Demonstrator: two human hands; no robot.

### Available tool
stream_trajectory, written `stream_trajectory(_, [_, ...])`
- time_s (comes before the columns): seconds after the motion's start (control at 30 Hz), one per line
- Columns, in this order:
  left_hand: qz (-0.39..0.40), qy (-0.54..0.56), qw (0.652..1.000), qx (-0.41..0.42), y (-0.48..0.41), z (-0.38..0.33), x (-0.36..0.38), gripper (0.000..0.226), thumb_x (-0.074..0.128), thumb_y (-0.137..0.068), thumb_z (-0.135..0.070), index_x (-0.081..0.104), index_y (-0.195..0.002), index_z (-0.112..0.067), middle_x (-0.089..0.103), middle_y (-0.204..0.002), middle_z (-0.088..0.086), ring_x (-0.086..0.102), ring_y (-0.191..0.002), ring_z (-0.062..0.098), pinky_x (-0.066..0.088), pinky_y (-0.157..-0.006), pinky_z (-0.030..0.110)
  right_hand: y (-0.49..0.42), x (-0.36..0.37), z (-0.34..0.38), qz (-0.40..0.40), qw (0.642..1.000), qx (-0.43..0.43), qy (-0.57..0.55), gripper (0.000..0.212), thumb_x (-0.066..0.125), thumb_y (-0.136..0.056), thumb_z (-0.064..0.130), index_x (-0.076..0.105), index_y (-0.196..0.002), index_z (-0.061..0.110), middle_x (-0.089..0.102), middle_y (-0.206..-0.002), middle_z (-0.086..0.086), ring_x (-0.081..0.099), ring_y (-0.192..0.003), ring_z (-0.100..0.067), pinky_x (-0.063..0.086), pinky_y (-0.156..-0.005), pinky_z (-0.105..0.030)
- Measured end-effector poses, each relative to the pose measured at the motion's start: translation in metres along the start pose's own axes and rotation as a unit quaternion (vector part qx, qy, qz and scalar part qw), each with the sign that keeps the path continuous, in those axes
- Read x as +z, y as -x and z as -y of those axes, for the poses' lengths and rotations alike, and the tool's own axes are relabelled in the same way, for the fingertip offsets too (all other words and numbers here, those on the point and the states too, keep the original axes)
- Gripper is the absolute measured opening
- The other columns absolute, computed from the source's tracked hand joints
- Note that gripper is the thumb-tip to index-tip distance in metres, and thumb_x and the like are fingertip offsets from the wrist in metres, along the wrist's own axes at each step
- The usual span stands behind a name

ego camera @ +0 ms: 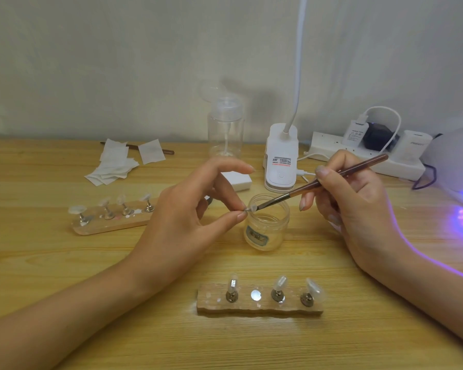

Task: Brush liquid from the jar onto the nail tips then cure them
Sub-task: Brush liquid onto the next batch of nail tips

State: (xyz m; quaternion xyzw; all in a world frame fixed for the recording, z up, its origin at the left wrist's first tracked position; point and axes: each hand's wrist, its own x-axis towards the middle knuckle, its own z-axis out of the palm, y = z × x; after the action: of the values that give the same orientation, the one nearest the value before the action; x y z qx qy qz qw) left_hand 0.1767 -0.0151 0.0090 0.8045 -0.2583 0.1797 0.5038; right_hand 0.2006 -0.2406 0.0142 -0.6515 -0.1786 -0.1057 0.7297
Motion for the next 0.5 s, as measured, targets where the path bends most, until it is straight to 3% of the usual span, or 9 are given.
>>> stream_trajectory(0.1, [-0.003,-0.009,1.0,0.006,-0.0001,0.0,0.0001,0.046,0.073,-0.085,-0.015,0.057,-0.123,-0.035,0.07,-0.085,-0.01,0.063,-0.087,0.008,0.041,-0.059,0.027,-0.001,-0.002,0.0019,-0.019,1.0,-0.007,-0.024,0.021,0.053,-0.093,0.02,0.044,-0.075,0.017,0.064,-0.06,-0.011,0.031,-0.036,-0.009,0.024,-0.039,-0.018])
stream_trajectory(0.27, [-0.004,-0.004,1.0,0.004,0.0002,-0.0007,-0.0002,0.045,0.073,-0.084,-0.015,0.057,-0.123,-0.033,0.07,-0.084,-0.01,0.064,-0.086,0.009,0.04,-0.06,0.033,0.0002,0.0003,0.003,0.013,0.999,-0.012,-0.037,0.02,0.052,-0.095,0.02,0.045,-0.076,0.018,0.066,-0.062,-0.011,0.034,-0.036,-0.008,0.029,-0.039,-0.014])
stream_trajectory(0.5, [-0.003,0.0,1.0,0.0,0.0005,-0.002,-0.0002,0.044,0.072,-0.084,-0.014,0.058,-0.121,-0.033,0.069,-0.084,-0.009,0.066,-0.09,0.011,0.041,-0.06,0.029,-0.0013,-0.0012,0.0023,-0.011,1.0,0.006,-0.027,0.023,0.057,-0.094,0.023,0.049,-0.072,0.023,0.066,-0.063,-0.012,0.033,-0.035,-0.008,0.029,-0.037,-0.014])
